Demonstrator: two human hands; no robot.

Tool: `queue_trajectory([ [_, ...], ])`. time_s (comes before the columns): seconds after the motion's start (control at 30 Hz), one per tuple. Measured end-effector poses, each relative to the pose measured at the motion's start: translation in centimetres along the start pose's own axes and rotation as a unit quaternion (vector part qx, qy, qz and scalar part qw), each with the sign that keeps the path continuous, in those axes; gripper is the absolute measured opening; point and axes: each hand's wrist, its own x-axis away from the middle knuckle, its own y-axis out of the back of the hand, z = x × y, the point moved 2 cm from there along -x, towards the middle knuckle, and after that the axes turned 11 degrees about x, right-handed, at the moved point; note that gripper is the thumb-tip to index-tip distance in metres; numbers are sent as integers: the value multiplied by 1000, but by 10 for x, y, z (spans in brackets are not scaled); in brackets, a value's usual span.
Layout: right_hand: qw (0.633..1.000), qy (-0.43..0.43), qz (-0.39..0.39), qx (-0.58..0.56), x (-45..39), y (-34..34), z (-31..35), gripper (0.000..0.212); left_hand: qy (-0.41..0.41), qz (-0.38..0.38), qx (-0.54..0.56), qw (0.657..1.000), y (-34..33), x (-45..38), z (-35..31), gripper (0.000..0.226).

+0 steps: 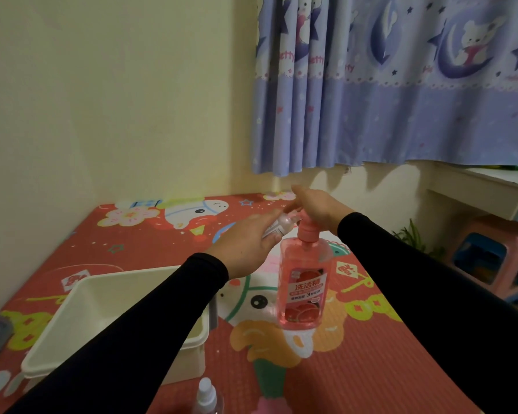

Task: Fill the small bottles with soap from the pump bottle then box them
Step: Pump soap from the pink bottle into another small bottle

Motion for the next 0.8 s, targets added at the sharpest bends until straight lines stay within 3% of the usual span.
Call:
queue_trajectory([
  [0.5,998,35,-31,51,11,14,9,60,18,-22,80,996,8,2,-9,47],
  [0.8,972,103,-189,89,31,23,22,59,44,-27,98,994,12,13,-14,32],
])
